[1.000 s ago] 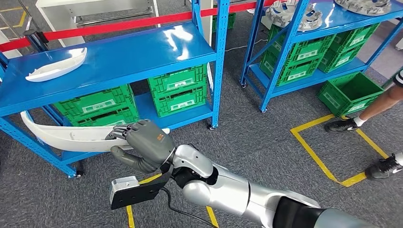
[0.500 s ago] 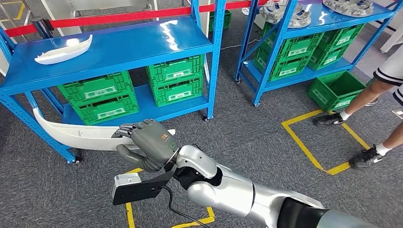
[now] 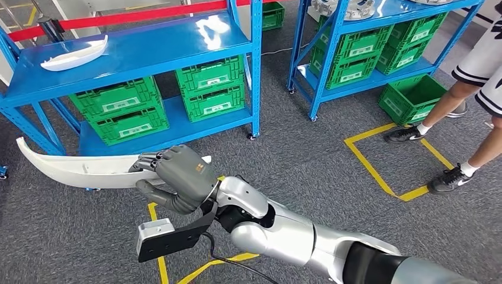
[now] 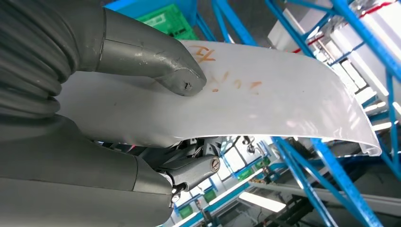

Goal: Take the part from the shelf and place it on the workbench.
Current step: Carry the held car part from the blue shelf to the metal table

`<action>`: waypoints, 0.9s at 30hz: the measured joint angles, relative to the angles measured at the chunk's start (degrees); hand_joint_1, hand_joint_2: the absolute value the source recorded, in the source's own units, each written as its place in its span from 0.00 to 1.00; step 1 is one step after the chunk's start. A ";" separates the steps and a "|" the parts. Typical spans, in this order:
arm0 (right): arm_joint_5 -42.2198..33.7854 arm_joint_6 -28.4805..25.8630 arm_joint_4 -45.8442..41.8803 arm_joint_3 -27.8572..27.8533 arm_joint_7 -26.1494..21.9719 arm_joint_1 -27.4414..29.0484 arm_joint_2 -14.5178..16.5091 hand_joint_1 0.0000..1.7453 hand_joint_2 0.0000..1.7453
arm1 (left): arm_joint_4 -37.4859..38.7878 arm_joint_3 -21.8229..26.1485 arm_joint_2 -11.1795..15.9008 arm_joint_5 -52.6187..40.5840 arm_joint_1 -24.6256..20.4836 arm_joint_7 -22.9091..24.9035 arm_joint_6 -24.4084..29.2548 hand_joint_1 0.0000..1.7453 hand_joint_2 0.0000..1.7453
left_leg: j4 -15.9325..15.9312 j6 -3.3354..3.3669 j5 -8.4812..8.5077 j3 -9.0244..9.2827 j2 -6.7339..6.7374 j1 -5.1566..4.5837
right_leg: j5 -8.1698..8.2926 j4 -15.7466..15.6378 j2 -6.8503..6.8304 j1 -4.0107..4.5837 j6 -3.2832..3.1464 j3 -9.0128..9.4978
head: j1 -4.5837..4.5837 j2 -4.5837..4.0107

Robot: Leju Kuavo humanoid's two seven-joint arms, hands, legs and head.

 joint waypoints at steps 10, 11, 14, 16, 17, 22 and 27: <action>0.25 0.44 3.43 0.35 -1.24 -2.58 1.26 1.00 1.00 | -0.03 1.67 -0.54 0.01 0.32 -4.10 0.33 0.00 1.00 | -15.36 3.93 -2.04 7.92 0.03 -0.45 | -4.01 10.47 -0.01 -0.39 3.38 -6.05 | 0.24 0.00; 0.30 0.44 3.66 0.44 -1.22 -2.56 1.26 1.00 1.00 | -0.02 1.67 -0.61 -0.10 0.35 -4.04 0.37 0.00 1.00 | -15.28 4.01 -1.46 7.25 -0.42 -0.51 | -6.23 14.44 0.30 -0.37 3.44 -7.36 | 0.25 0.00; 0.53 0.41 4.16 0.70 -1.24 -2.46 1.27 1.00 1.00 | 0.01 1.67 -0.74 -0.22 0.52 -3.91 0.39 0.00 1.00 | -14.96 3.89 -0.10 5.50 -2.09 -0.71 | -7.16 16.52 0.70 -0.16 2.91 -6.06 | 0.26 0.00; 0.67 0.33 4.30 0.78 -1.38 -2.53 1.27 1.00 1.00 | 0.02 1.69 -0.85 -0.22 0.59 -3.88 0.42 0.00 1.00 | -14.86 3.68 0.42 4.89 -3.15 -0.79 | -4.78 8.50 2.30 0.06 1.77 -0.42 | 0.20 0.00; 0.71 0.25 4.38 0.81 -1.54 -2.64 1.27 1.00 1.00 | 0.01 1.71 -0.94 -0.23 0.55 -3.88 0.46 0.00 1.00 | -14.83 3.50 0.65 4.65 -3.64 -0.77 | -4.03 4.68 3.26 0.22 1.22 1.94 | 0.19 0.00; 0.69 -0.05 5.10 0.94 -2.07 -3.71 1.50 1.00 1.00 | 0.03 1.73 -1.12 -0.73 0.52 -2.93 0.81 0.00 1.00 | -14.95 1.90 1.34 3.57 -5.06 -0.35 | -3.17 -0.14 2.77 0.33 0.16 4.23 | 0.43 0.00; 0.68 -0.35 5.67 1.00 -1.85 -3.83 1.82 1.00 1.00 | 0.06 1.73 -0.86 -1.28 0.27 -1.85 0.97 0.00 1.00 | -1.91 0.48 -5.59 -2.68 -1.17 -0.24 | -2.42 -0.99 -0.66 -0.06 -0.32 4.09 | 0.12 0.00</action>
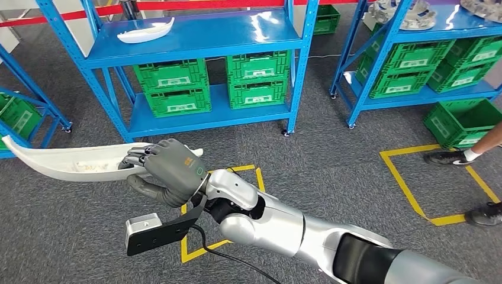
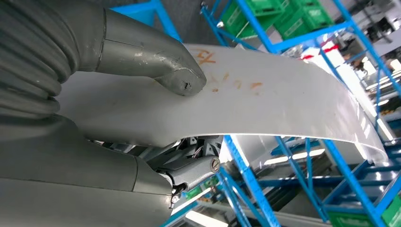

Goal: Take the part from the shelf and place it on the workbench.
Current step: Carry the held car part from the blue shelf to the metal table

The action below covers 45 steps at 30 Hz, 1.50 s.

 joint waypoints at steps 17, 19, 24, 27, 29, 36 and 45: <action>0.19 -0.35 3.10 0.29 -1.49 -0.71 1.43 1.00 1.00 | 0.02 0.31 0.32 0.05 0.06 0.68 0.75 0.00 1.00 | -12.36 2.71 7.80 4.89 -1.95 0.44 | -9.09 18.91 1.32 -0.32 3.25 -8.04 | 0.32 0.00; 0.19 -0.35 3.30 0.40 -1.50 -0.80 1.44 1.00 1.00 | 0.02 0.31 0.34 -0.01 0.03 0.80 0.96 0.00 1.00 | -12.31 2.52 8.00 4.80 -3.49 0.40 | -5.33 12.26 2.54 -0.21 2.54 -4.49 | 0.33 0.00; 0.17 -0.35 3.57 0.55 -1.53 -1.43 1.68 1.00 1.00 | 0.02 0.31 0.23 -0.41 -0.21 1.04 1.45 0.00 1.00 | -12.67 0.79 8.83 3.91 -6.63 0.76 | -2.36 2.32 5.08 0.14 1.32 0.21 | 0.39 0.01; 0.07 -0.50 3.92 0.58 -1.91 -1.92 2.13 1.00 1.00 | 0.03 0.31 0.35 -0.67 -0.19 0.54 2.50 0.00 1.00 | -10.59 -0.04 7.44 2.57 -3.62 0.51 | -1.61 1.05 2.90 -0.16 0.31 0.72 | 0.22 0.00; -0.01 -0.79 4.48 0.60 -2.40 -2.15 2.25 1.00 1.00 | 0.02 0.31 0.40 -0.76 -0.45 0.26 3.03 0.00 1.00 | -4.38 -0.41 3.88 -0.22 -0.58 0.41 | -1.46 0.79 1.35 -0.08 -0.14 0.75 | 0.04 0.00; -0.24 -1.42 6.79 0.84 -3.38 -3.19 2.48 1.00 1.00 | -0.02 0.31 0.78 -0.94 -0.83 0.33 3.38 0.00 1.00 | -10.23 -0.44 6.71 4.61 3.77 0.27 | -2.03 2.09 -3.84 0.30 0.46 0.10 | 0.08 0.00; -1.19 -0.53 8.36 1.12 -2.32 -6.15 3.80 1.00 1.00 | -0.04 0.33 1.27 -1.07 -1.42 1.04 3.78 0.00 1.00 | -13.00 2.52 8.58 4.76 0.03 0.38 | -9.42 14.83 1.01 -0.19 3.01 -5.23 | 0.49 0.00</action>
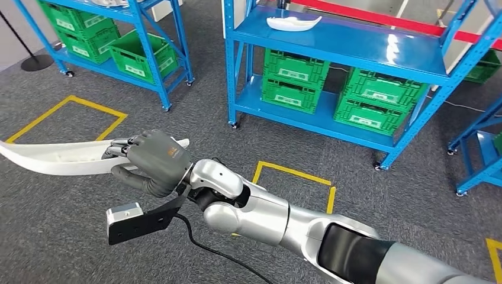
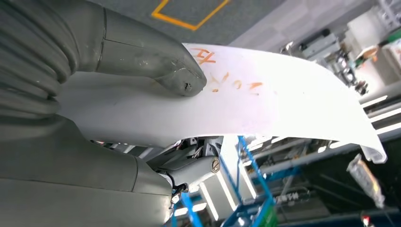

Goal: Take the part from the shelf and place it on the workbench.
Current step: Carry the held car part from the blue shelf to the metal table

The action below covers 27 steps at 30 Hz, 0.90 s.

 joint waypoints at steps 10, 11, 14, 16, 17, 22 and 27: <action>-0.03 0.11 0.05 0.46 1.52 0.24 0.65 1.00 1.00 | 0.09 0.03 0.14 0.32 0.51 -0.04 0.12 0.00 1.00 | -0.03 -2.42 1.25 -1.37 -7.11 0.43 | 6.47 -12.35 3.95 -0.18 -1.58 5.96 | 0.03 0.00; -0.02 0.10 0.01 0.49 1.51 0.26 0.80 1.00 1.00 | 0.12 0.04 0.17 0.39 0.78 -0.12 0.21 0.00 1.00 | 0.07 -2.72 1.20 -1.60 -6.47 0.42 | 6.74 -12.71 3.31 -0.21 -2.02 6.09 | -0.01 0.00; -0.01 -0.07 -0.05 0.51 1.11 0.39 1.23 1.00 1.00 | 0.19 0.07 0.28 0.48 1.04 -0.15 0.52 0.00 1.00 | 6.14 -3.11 -2.40 -4.59 -1.60 0.13 | 7.30 -13.58 0.98 -0.22 -3.09 6.39 | -0.18 0.00; 0.00 -0.15 0.02 0.54 0.68 0.71 1.27 1.00 1.00 | 0.20 0.07 0.28 0.57 1.04 -0.05 0.79 0.00 1.00 | 13.34 -3.41 -5.63 -7.77 -0.18 0.13 | 7.24 -13.56 -0.87 -0.02 -3.36 6.32 | -0.21 0.00; 0.00 -0.17 0.09 0.56 0.48 0.88 1.27 1.00 1.00 | 0.20 0.07 0.33 0.62 1.10 -0.02 0.92 0.00 1.00 | 15.14 -3.52 -6.03 -8.41 0.05 0.16 | 7.18 -13.52 -1.78 0.04 -3.39 6.30 | -0.21 0.00; -0.01 -0.84 0.36 0.63 -0.55 1.00 1.26 1.00 1.00 | 0.18 0.08 0.67 0.67 1.48 -0.01 1.18 0.00 1.00 | 2.11 -3.03 -0.53 -0.62 4.05 -0.05 | 6.45 -12.62 -5.24 0.46 -2.46 6.16 | -0.15 0.00; -0.08 -1.38 0.93 0.78 -1.21 0.89 1.27 1.00 1.00 | 0.18 0.24 0.60 1.09 1.69 0.20 1.11 0.00 1.00 | 0.57 -0.93 0.07 -0.40 2.05 -0.13 | 5.25 -11.39 -5.66 0.49 -1.06 6.04 | 0.27 0.00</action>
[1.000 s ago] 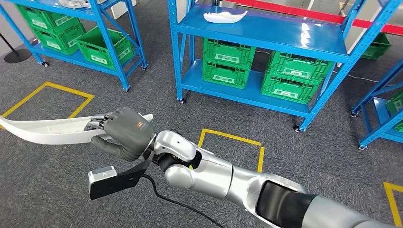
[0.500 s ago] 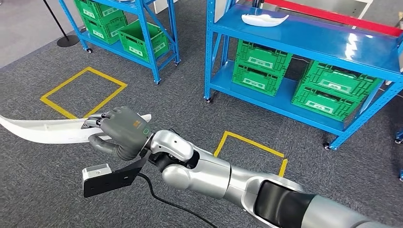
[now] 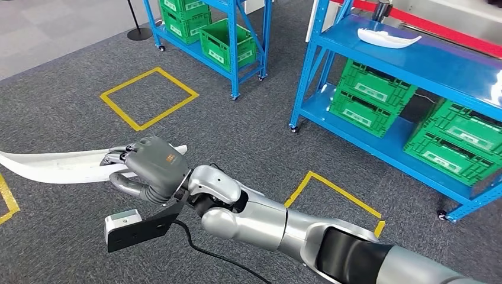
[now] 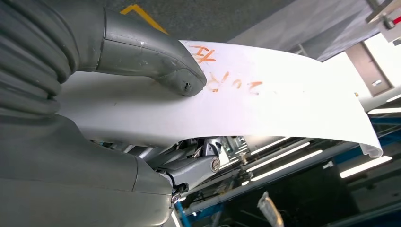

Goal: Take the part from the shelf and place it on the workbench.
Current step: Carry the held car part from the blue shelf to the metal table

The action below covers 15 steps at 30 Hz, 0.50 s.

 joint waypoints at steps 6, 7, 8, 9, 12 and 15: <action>0.17 -0.27 0.57 0.09 0.52 0.05 -0.17 1.00 1.00 | 0.02 0.16 -0.05 -0.28 -0.29 0.63 -0.15 0.00 1.00 | -0.03 0.92 0.65 -0.60 -4.25 -0.01 | -6.17 15.53 6.14 -0.38 0.30 -7.67 | 0.16 0.01; 0.22 -0.27 0.61 0.10 0.68 0.03 -0.17 1.00 1.00 | 0.02 0.17 -0.05 -0.31 -0.29 0.73 -0.17 0.00 1.00 | 0.01 0.84 0.73 -0.62 -5.05 -0.03 | -4.53 13.43 6.43 -0.37 0.05 -6.73 | 0.16 0.01; 0.30 -0.28 0.63 0.10 0.84 -0.04 -0.17 1.00 1.00 | 0.01 0.17 -0.05 -0.33 -0.32 0.79 -0.19 0.00 1.00 | 0.04 0.72 0.81 -0.63 -5.87 0.00 | -2.34 9.53 7.23 -0.35 -0.28 -4.84 | 0.17 0.01; 0.39 -0.29 0.63 0.10 0.99 -0.13 -0.17 1.00 1.00 | 0.01 0.19 -0.10 -0.33 -0.40 0.84 -0.21 0.00 1.00 | 0.08 0.51 0.93 -0.70 -6.61 0.01 | -0.67 5.39 8.76 -0.35 -0.57 -2.88 | 0.15 0.01; 0.67 -0.38 0.63 0.10 1.35 -0.38 -0.17 1.00 1.00 | -0.01 0.20 -0.21 -0.45 -0.77 1.01 -0.34 0.00 1.00 | -0.03 -0.53 1.48 -1.23 -8.63 0.31 | 1.12 -0.55 11.17 0.02 -0.95 -0.27 | 0.26 0.00; 0.77 -0.46 0.61 0.11 1.51 -0.49 -0.04 1.00 1.00 | 0.04 0.20 -0.25 -0.55 -0.86 1.38 -0.39 0.00 1.00 | 0.06 -1.40 1.64 -2.03 -8.11 0.40 | 1.96 -1.54 8.95 0.07 -1.72 0.01 | 0.31 0.00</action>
